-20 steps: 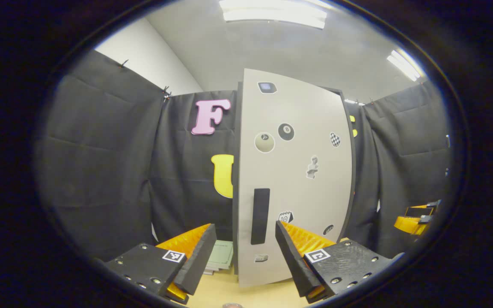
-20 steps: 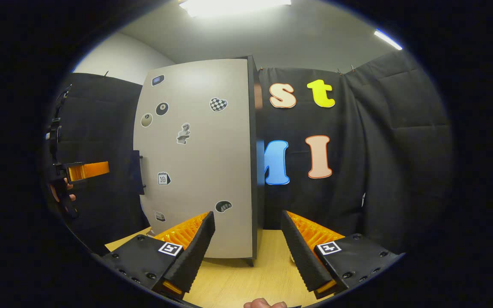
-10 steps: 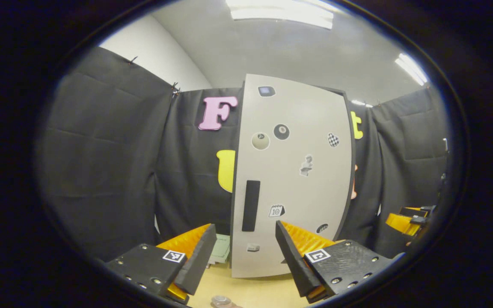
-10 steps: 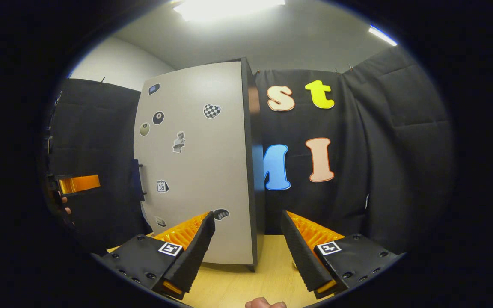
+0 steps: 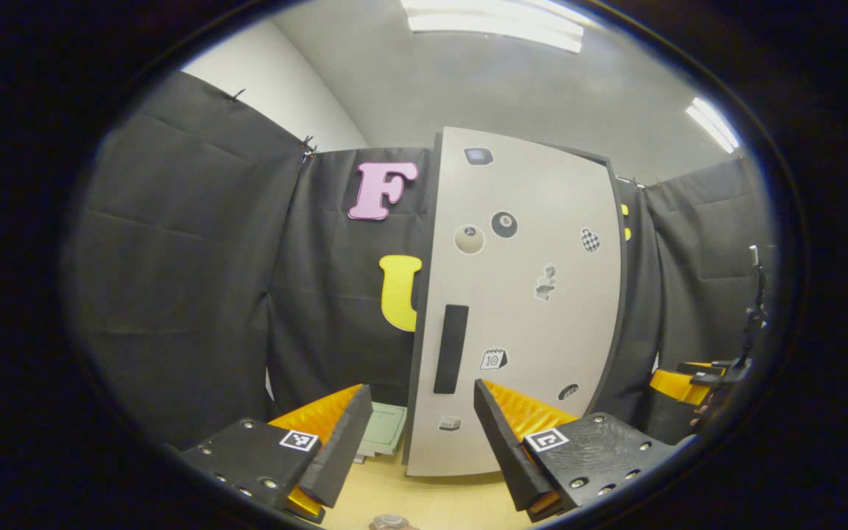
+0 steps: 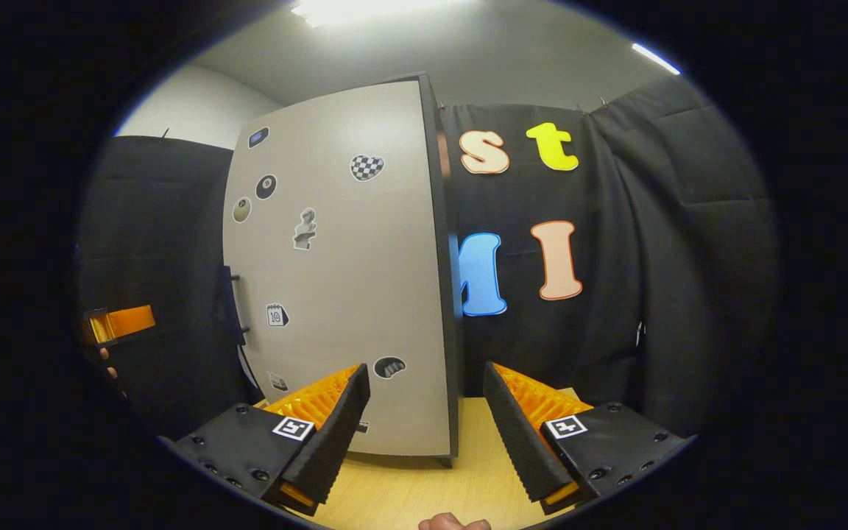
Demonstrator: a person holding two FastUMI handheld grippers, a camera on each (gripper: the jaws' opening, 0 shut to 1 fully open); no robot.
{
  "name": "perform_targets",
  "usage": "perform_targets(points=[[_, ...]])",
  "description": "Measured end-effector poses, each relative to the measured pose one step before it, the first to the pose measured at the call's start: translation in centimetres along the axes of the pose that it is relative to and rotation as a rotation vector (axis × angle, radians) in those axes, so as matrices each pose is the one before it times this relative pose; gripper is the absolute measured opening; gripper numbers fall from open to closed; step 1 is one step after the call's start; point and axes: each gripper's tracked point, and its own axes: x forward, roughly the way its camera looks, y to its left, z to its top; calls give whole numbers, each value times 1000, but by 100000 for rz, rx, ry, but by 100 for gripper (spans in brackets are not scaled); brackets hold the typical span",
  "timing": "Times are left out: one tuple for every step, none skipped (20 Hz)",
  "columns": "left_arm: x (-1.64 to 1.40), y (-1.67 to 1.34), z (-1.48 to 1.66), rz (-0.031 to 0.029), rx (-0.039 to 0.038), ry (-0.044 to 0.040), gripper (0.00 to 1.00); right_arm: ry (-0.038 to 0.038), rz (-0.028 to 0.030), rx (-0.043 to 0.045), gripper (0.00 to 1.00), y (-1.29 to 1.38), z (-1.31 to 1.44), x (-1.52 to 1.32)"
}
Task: Open the cabinet door with the right hand, grasp the bottle in the cabinet with the left hand and place it on the coaster, then close the cabinet door with the right hand.
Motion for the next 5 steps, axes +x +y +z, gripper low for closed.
perform_targets(points=[[469, 585, 223, -365, -127, -1308, 84, 443, -953, -550, 98, 181, -155, 284], [492, 550, 19, -520, 51, -865, 84, 515, -928, -296, 98, 259, -92, 376], [473, 475, -339, -772, 287, -9, 84, 206, -749, -414, 98, 373, -110, 443], [478, 335, -380, -1796, 200, 107, 84, 731, -986, -647, 98, 355, -162, 446], [382, 133, -313, -2647, -415, 10, 84, 1804, -1009, -957, 98, 337, -572, 417]])
